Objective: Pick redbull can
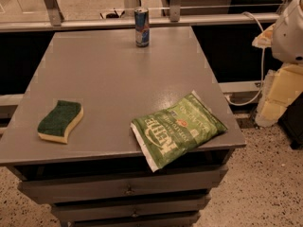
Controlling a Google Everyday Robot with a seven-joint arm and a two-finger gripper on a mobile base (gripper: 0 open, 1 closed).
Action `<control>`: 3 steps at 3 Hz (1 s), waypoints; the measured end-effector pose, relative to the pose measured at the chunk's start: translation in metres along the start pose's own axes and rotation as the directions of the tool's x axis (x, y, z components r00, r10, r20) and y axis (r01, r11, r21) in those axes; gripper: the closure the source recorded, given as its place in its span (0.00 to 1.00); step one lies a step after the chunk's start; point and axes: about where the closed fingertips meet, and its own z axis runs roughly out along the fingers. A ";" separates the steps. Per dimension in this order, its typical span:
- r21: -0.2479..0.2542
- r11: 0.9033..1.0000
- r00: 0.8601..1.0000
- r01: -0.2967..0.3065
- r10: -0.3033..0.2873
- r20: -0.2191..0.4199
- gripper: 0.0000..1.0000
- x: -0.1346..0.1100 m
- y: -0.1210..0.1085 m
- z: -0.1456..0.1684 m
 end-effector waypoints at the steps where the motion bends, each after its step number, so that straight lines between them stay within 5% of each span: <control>1: 0.000 1.000 1.000 0.000 0.000 0.000 0.00 0.000 0.000 0.000; 2: 0.029 0.999 0.991 -0.018 0.014 0.131 0.00 -0.034 -0.046 0.026; 3: 0.049 0.998 0.965 -0.041 0.027 0.260 0.00 -0.067 -0.093 0.051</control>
Offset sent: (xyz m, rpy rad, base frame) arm 0.1485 0.0549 -0.0112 0.3091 -0.1584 0.0325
